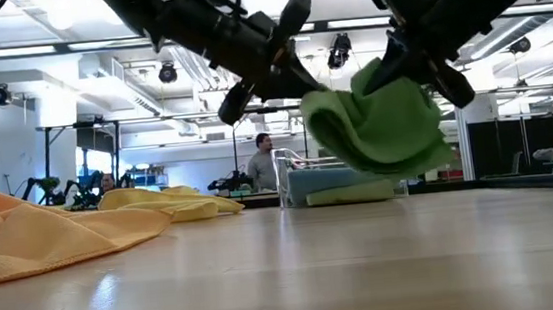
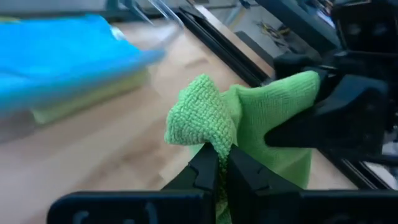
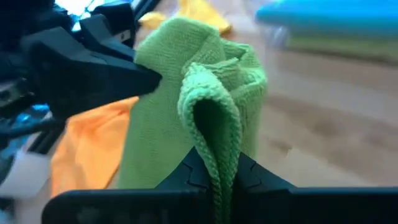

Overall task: Fold microfiber towels
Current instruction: Stack the green microfiber cloth on top of the blue microfiber cloth in the transparent bin

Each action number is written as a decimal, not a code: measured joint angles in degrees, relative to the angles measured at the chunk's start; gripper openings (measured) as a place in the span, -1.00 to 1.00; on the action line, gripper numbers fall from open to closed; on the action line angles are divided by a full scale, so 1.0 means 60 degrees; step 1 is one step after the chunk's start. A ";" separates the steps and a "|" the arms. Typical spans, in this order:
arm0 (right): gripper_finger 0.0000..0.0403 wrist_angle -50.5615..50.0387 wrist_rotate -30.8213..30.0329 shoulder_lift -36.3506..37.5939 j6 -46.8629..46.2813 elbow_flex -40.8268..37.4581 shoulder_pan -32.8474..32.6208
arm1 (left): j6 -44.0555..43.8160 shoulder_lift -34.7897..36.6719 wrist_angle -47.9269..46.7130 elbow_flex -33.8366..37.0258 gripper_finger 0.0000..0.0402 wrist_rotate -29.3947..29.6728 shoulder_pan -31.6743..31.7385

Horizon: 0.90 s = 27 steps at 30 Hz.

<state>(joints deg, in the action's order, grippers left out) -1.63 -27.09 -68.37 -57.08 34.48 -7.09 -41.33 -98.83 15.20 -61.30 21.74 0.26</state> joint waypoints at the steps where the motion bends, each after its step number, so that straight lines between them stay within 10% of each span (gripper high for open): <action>1: -0.96 -0.0007 -0.0004 0.0071 0.0149 0.0000 0.0189 | 0.0038 0.0000 0.0010 -0.0021 -1.00 -0.0003 0.0137; 27: -0.96 0.1448 0.2799 -0.0143 0.2805 0.0142 0.5881 | 0.2232 -0.0081 0.0219 -0.0634 -1.00 -0.0128 0.3001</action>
<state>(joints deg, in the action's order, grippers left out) 7.06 -10.30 -69.23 -40.25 35.33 28.19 -27.94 -99.31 16.51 -65.10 20.97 18.27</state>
